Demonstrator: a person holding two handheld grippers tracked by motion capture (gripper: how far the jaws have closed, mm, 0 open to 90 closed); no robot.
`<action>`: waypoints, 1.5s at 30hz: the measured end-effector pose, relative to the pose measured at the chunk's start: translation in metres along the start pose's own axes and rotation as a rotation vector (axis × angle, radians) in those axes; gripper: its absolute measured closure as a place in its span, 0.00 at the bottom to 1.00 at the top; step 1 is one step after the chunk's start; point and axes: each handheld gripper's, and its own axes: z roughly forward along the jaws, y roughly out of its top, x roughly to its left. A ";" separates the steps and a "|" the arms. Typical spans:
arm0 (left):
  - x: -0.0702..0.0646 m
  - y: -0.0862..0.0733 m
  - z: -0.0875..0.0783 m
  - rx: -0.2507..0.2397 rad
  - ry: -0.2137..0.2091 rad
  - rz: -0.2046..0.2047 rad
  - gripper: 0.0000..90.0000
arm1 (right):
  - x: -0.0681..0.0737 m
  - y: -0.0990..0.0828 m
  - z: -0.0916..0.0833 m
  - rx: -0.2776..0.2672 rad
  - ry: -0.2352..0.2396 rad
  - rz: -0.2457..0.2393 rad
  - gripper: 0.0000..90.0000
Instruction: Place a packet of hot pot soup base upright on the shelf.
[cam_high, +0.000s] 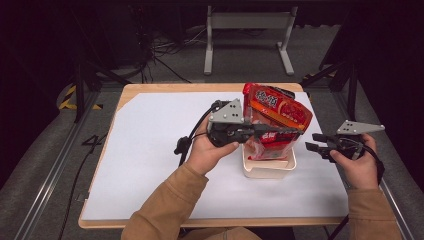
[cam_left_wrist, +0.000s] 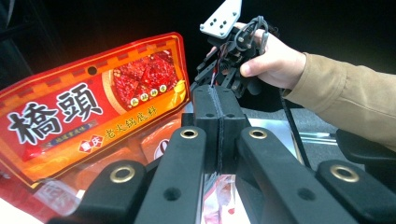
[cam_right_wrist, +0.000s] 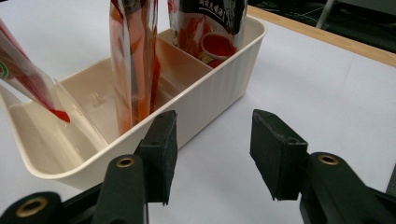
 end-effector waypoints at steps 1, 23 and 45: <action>0.000 -0.001 0.001 0.002 0.000 -0.002 1.00 | 0.000 0.000 0.000 0.000 -0.001 0.000 0.57; 0.002 -0.021 0.028 0.032 -0.043 -0.021 1.00 | -0.001 -0.001 0.002 0.007 0.004 0.006 0.57; 0.015 -0.047 0.040 0.073 -0.043 -0.084 1.00 | -0.002 -0.003 0.004 0.017 0.010 0.013 0.57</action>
